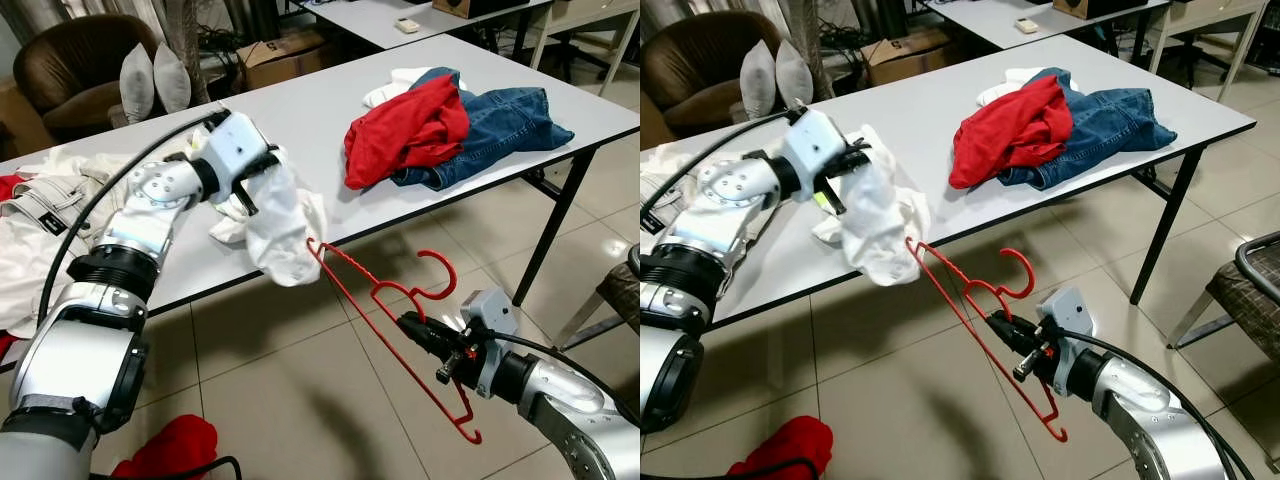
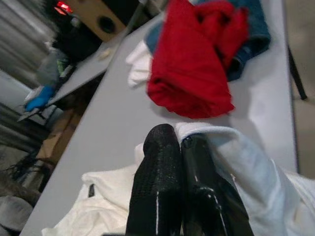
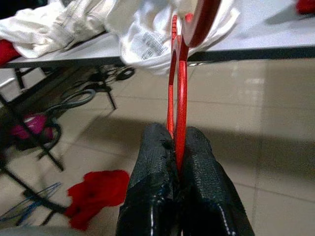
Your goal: Hang hanger
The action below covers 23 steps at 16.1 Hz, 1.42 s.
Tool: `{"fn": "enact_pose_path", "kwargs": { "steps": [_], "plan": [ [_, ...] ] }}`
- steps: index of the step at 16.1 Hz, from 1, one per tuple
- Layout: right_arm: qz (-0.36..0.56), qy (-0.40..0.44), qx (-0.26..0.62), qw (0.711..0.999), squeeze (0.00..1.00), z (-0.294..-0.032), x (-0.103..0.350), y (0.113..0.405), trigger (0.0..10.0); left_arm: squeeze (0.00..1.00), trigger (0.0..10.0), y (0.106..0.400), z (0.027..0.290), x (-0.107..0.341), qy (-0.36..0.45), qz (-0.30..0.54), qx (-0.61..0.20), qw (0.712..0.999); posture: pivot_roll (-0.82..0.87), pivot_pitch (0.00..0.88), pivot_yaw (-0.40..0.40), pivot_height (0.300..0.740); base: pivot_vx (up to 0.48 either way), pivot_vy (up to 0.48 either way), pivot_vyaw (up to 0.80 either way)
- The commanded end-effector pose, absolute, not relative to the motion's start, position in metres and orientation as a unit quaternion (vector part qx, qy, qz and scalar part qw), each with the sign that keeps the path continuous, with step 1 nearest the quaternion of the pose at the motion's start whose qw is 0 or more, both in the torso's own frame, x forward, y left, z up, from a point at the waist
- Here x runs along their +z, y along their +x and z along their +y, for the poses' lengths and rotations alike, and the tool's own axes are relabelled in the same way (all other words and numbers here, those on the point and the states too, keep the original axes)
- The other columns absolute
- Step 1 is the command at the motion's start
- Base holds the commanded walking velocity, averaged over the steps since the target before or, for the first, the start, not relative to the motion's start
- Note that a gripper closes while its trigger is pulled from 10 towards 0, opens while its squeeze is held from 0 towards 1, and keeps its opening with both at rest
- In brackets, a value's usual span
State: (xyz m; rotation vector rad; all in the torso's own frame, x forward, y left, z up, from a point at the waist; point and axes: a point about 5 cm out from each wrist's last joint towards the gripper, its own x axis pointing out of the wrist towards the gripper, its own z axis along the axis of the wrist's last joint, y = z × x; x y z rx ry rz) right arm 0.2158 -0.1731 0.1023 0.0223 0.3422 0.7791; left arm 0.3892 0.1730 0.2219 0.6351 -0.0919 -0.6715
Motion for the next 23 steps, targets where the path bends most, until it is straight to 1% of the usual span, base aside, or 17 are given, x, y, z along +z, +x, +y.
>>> {"fn": "enact_pose_path", "kwargs": {
  "steps": [1, 3, 6, 7, 9, 10, 11, 12, 13, 14, 15, 16, 18, 19, 20, 21, 23],
  "plan": [
    [0.169, 0.013, 0.403, 0.899, 0.0, -0.168, 0.107, 0.214, 10.0, 0.0, 0.0, 0.387, 0.189, 0.226, 0.289, -0.048, -0.294, 0.91, -0.19, 0.0, 0.148, 0.74, 0.0, 0.0, 0.0],
    [0.183, 0.017, 0.413, 0.892, 0.0, -0.168, 0.102, 0.213, 10.0, 0.0, 0.0, 0.384, 0.194, 0.226, 0.273, -0.054, -0.287, 0.917, -0.19, 0.0, 0.127, 0.74, 0.0, 0.0, 0.0],
    [0.153, 0.038, 0.393, 0.906, 0.0, -0.168, 0.108, 0.231, 10.0, 0.0, 0.0, 0.377, 0.186, 0.218, 0.271, -0.047, -0.333, 0.902, -0.19, 0.0, 0.125, 0.74, 0.0, 0.0, 0.0],
    [0.146, 0.047, 0.381, 0.912, 0.0, -0.168, 0.108, 0.24, 10.0, 0.0, 0.0, 0.376, 0.186, 0.213, 0.28, -0.037, -0.332, 0.9, -0.19, 0.0, 0.125, 0.74, 0.0, 0.0, 0.0],
    [0.145, 0.061, 0.376, 0.913, 0.0, -0.166, 0.108, 0.253, 10.0, 0.0, 0.0, 0.381, 0.193, 0.207, 0.309, -0.017, -0.295, 0.904, -0.19, 0.0, 0.118, 0.74, 0.0, 0.0, 0.0],
    [0.153, 0.076, 0.383, 0.908, 0.0, -0.163, 0.106, 0.257, 10.0, 0.0, 0.0, 0.385, 0.198, 0.205, 0.311, -0.002, -0.271, 0.911, -0.18, 0.0, 0.114, 0.74, 0.0, 0.0, 0.0],
    [0.167, 0.089, 0.389, 0.902, 0.0, -0.16, 0.1, 0.261, 10.0, 0.0, 0.0, 0.388, 0.201, 0.202, 0.327, 0.01, -0.254, 0.91, -0.19, 0.0, 0.113, 0.74, 0.0, 0.0, 0.0],
    [0.175, 0.092, 0.394, 0.898, 0.0, -0.157, 0.094, 0.268, 10.0, 0.0, 10.0, 0.391, 0.206, 0.196, 0.343, 0.033, -0.225, 0.911, -0.18, 0.0, 0.109, 0.74, 0.0, 0.0, 0.0],
    [0.173, 0.095, 0.393, 0.898, 0.0, -0.154, 0.093, 0.273, 10.0, 0.0, 10.0, 0.392, 0.212, 0.189, 0.344, 0.06, -0.21, 0.913, -0.19, 0.0, 0.11, 0.74, 0.0, 0.0, 0.0],
    [0.169, 0.099, 0.392, 0.899, 0.0, -0.152, 0.094, 0.276, 10.0, 1.0, 10.0, 0.391, 0.219, 0.184, 0.346, 0.077, -0.197, 0.914, -0.19, 0.0, 0.111, 0.74, 0.0, 0.0, 0.0],
    [0.165, 0.101, 0.395, 0.898, 0.0, -0.149, 0.096, 0.279, 10.0, 1.0, 10.0, 0.388, 0.231, 0.178, 0.327, 0.103, -0.187, 0.92, -0.18, 0.0, 0.109, 0.74, 0.0, 0.0, 0.0],
    [0.158, 0.107, 0.397, 0.898, 0.0, -0.146, 0.098, 0.28, 10.0, 1.0, 10.0, 0.384, 0.241, 0.175, 0.329, 0.115, -0.176, 0.92, -0.18, 0.0, 0.109, 0.74, 0.0, 0.0, 0.0],
    [0.151, 0.114, 0.397, 0.898, 0.0, -0.142, 0.099, 0.282, 10.0, 1.0, 10.0, 0.375, 0.26, 0.164, 0.301, 0.158, -0.185, 0.922, -0.18, 0.0, 0.107, 0.74, 0.0, 0.0, 0.0],
    [0.147, 0.116, 0.397, 0.898, 0.0, -0.14, 0.098, 0.283, 10.0, 1.0, 10.0, 0.365, 0.268, 0.153, 0.245, 0.198, -0.217, 0.924, -0.17, 0.0, 0.103, 0.74, 0.0, 0.0, 0.0],
    [0.145, 0.119, 0.397, 0.899, 0.0, -0.138, 0.097, 0.284, 10.0, 1.0, 10.0, 0.357, 0.273, 0.146, 0.216, 0.222, -0.245, 0.918, -0.17, 0.0, 0.099, 0.74, 0.0, 0.0, 0.0],
    [0.143, 0.121, 0.397, 0.899, 0.0, -0.138, 0.097, 0.284, 10.0, 1.0, 10.0, 0.35, 0.28, 0.141, 0.225, 0.243, -0.262, 0.906, -0.17, 0.0, 0.099, 0.74, 0.0, 0.0, 0.0],
    [0.139, 0.124, 0.397, 0.899, 0.0, -0.137, 0.098, 0.285, 10.0, 1.0, 10.0, 0.342, 0.282, 0.14, 0.221, 0.238, -0.308, 0.894, -0.16, 0.0, 0.088, 0.74, 0.0, 0.0, 0.0]
  ]
}}
